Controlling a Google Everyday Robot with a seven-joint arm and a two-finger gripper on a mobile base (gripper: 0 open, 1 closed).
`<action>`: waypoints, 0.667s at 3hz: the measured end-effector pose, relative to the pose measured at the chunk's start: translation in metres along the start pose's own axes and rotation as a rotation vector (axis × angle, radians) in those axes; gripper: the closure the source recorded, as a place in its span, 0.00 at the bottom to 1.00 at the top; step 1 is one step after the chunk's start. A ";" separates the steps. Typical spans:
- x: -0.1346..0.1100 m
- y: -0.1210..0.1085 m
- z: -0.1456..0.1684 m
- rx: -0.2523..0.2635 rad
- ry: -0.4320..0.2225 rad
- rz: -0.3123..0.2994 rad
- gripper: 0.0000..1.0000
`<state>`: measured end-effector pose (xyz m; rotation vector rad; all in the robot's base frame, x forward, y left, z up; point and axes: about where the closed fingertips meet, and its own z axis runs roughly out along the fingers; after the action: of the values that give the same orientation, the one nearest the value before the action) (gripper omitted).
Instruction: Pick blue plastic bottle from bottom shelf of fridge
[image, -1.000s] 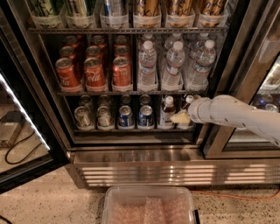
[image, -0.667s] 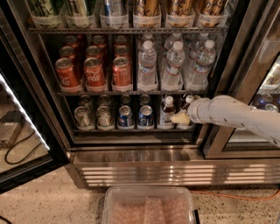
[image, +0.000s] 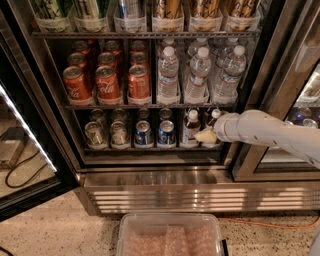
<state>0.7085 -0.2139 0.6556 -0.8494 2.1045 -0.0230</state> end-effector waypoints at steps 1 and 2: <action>0.000 0.000 0.000 0.000 0.000 0.000 0.29; 0.000 0.000 0.000 0.000 0.000 0.000 0.46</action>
Offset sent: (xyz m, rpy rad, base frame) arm 0.0000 0.0000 0.0000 0.0000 0.0000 0.0000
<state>0.7085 -0.2139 0.6556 -0.8494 2.1045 -0.0229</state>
